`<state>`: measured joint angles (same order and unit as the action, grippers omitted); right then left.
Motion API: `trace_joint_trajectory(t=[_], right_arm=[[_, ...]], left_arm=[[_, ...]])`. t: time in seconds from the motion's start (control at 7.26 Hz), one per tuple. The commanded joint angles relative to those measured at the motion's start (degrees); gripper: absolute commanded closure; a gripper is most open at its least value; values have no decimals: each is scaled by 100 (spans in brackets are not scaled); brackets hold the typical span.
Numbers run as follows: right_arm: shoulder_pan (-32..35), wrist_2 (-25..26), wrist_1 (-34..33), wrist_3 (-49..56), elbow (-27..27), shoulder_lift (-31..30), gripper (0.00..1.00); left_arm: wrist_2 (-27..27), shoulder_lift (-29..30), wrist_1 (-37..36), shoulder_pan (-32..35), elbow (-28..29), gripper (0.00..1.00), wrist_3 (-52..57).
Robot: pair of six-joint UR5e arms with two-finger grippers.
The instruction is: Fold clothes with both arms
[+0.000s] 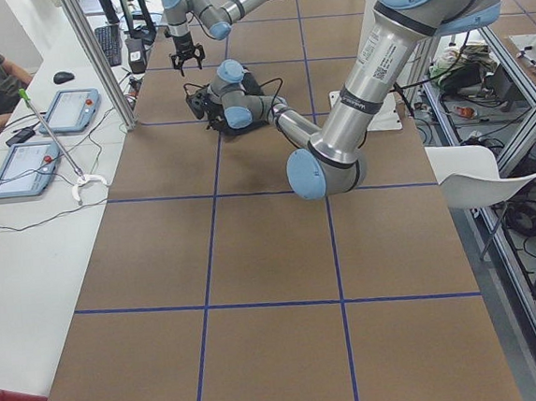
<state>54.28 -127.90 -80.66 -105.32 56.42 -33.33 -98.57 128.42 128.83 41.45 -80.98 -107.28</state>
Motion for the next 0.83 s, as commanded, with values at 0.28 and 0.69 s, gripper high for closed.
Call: trace_joint_trajectory(t=[0.28,0.69], right_arm=[[379,10,-2,1674,1179,-993,0],[1020,2,-37,3914,3078,-3084,0]], left_arm=[[-907,-822,-322,372,-1230,1,2088],[-1714,-2421,-438,1099,-2340,1,4794]])
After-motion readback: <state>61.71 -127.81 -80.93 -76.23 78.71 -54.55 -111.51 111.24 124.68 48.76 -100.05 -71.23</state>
